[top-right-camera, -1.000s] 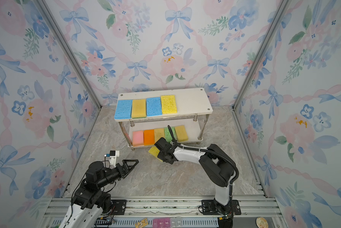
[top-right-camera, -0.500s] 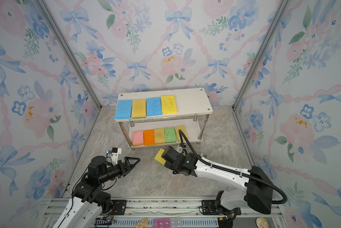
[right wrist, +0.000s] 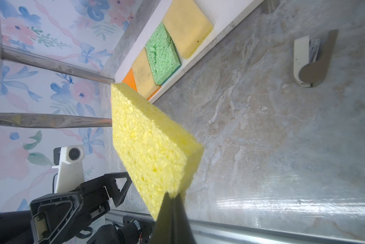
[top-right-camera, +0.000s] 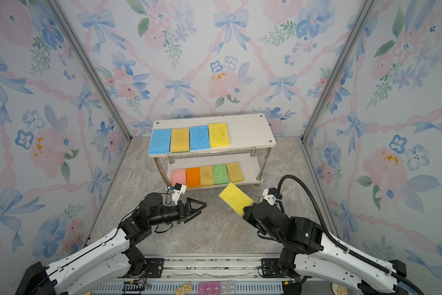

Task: Arrange cleaning sponges on a shelf
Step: Pick up the cleaning sponge at the center of the table.

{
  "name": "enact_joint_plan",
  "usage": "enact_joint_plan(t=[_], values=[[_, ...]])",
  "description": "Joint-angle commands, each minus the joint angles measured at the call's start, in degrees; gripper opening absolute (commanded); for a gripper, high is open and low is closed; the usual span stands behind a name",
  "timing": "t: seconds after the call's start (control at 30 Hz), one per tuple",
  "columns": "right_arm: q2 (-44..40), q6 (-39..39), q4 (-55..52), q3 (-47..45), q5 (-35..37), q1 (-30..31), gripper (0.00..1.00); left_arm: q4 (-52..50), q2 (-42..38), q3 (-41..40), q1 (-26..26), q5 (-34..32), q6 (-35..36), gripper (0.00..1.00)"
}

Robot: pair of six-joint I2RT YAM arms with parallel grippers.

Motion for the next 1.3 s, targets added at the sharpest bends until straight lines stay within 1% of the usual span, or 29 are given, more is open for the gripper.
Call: enact_joint_plan(t=[0.0, 0.1, 0.2, 0.27, 0.37, 0.47, 0.63, 0.77, 0.87, 0.93, 1.03, 1.13, 1.2, 1.27], values=[[0.2, -3.8, -1.6, 3.0, -1.5, -0.7, 0.00, 9.5, 2.7, 6.7, -1.6, -0.8, -0.5, 0.98], [2.3, -6.2, 2.8, 4.3, -6.1, -1.7, 0.00, 9.7, 5.0, 9.4, -2.4, -0.9, -0.6, 0.98], [5.9, -8.2, 5.4, 6.7, -9.3, -1.7, 0.00, 10.3, 5.4, 9.1, -2.8, -2.1, -2.0, 0.98], [8.3, -9.1, 6.0, 8.5, -10.3, -1.6, 0.00, 10.6, 5.6, 9.0, -3.0, -2.3, -2.3, 0.98], [10.3, -9.7, 7.0, 9.7, -10.5, -1.3, 0.00, 10.4, 5.6, 8.6, -3.3, -2.2, -2.4, 0.98], [10.4, -8.8, 6.3, 9.8, -9.5, -1.5, 0.00, 10.4, 4.3, 7.3, -3.3, -3.2, -2.8, 0.98], [9.1, -4.5, -0.7, 9.9, -3.8, -1.6, 0.00, 10.0, 0.8, 5.3, -3.3, -4.3, -4.0, 0.98], [7.6, -3.1, 1.8, 8.7, -0.9, -1.7, 0.00, 8.3, -0.7, 4.6, -4.0, -3.7, -4.7, 0.98], [8.3, -4.5, 5.9, 9.0, -1.8, -1.8, 0.00, 7.5, -0.8, 4.0, -4.8, -4.8, -4.4, 0.98], [9.9, -5.7, 8.3, 9.8, -4.3, -1.8, 0.00, 7.5, 0.1, 4.3, -5.3, -5.9, -3.9, 0.98], [12.4, -7.2, 10.0, 11.7, -7.6, -1.3, 0.00, 7.5, 2.2, 6.8, -6.8, -7.6, -1.4, 0.98], [13.6, -7.6, 12.6, 12.3, -8.8, -0.2, 0.00, 7.5, 3.9, 9.7, -8.1, -10.4, 1.4, 0.98], [13.5, -7.4, 14.0, 12.3, -8.9, 0.3, 0.00, 7.5, 4.7, 10.9, -8.2, -11.5, 2.1, 0.95], [13.5, -7.0, 14.0, 12.4, -8.7, 0.6, 0.00, 7.5, 4.7, 11.3, -8.1, -12.9, 2.2, 0.89]])
